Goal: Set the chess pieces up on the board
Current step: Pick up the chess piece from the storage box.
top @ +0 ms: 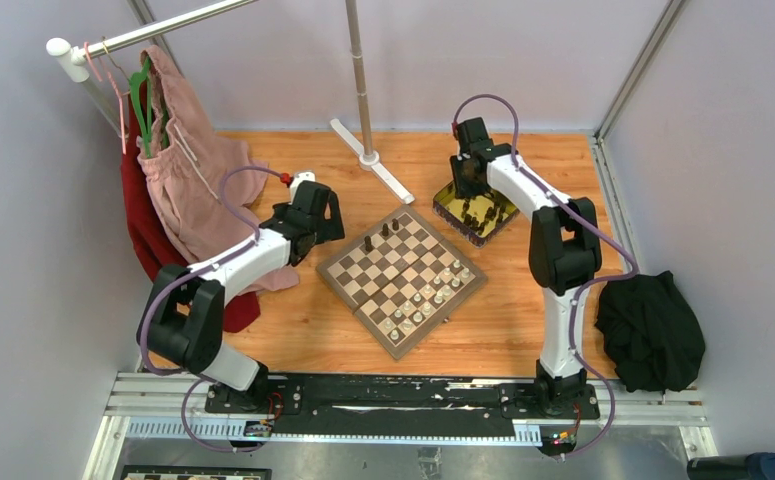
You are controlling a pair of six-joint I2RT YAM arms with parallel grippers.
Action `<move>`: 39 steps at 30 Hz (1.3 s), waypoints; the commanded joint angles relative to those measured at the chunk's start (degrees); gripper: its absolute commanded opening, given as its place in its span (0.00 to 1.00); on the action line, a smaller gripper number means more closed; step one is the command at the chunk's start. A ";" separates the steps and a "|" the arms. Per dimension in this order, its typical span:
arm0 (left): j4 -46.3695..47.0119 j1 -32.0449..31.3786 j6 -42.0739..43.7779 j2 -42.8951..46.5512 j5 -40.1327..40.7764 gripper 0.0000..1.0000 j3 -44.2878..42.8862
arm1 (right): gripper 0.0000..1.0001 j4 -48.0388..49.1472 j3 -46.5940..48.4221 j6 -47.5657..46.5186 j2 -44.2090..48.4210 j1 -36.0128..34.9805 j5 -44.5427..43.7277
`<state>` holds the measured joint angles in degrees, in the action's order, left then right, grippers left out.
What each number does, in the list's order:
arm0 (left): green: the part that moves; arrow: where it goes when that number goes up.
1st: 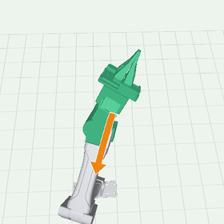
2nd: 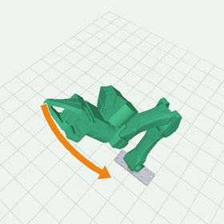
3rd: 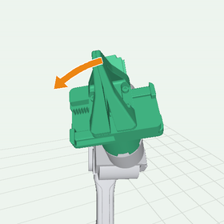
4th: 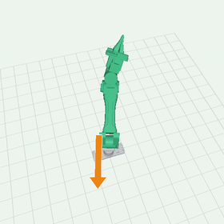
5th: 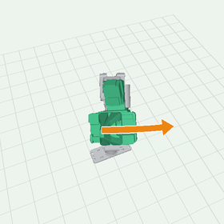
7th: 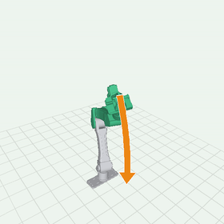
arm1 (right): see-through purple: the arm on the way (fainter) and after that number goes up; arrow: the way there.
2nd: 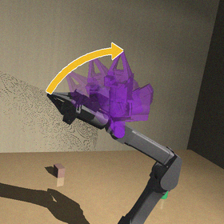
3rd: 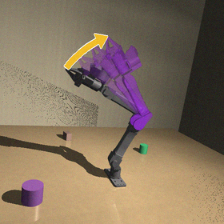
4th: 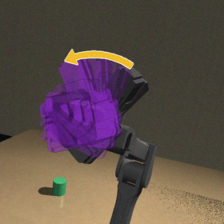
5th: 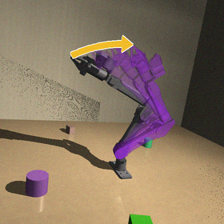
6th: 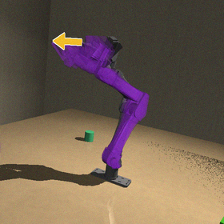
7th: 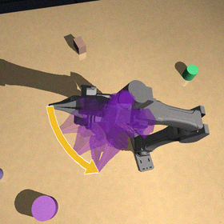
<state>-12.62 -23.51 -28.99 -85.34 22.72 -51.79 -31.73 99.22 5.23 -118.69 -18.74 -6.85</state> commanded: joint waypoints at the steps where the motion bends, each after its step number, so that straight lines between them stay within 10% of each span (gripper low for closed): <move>1: -0.10 -0.40 0.67 -1.39 0.81 1.00 -2.03 | 0.39 -1.32 2.41 0.66 -1.64 1.22 1.19; 21: 0.23 -0.40 1.46 -4.15 0.92 1.00 -3.58 | 0.35 -1.93 4.62 0.65 -5.56 2.25 2.23; 39: -0.38 -0.40 1.41 -3.07 1.19 1.00 -3.33 | 0.00 -2.20 4.69 0.06 -2.96 2.40 3.36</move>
<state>-12.64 -23.51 -27.68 -89.14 22.96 -54.13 -32.14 102.50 5.45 -123.68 -17.08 -4.34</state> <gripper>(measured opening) 0.997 0.191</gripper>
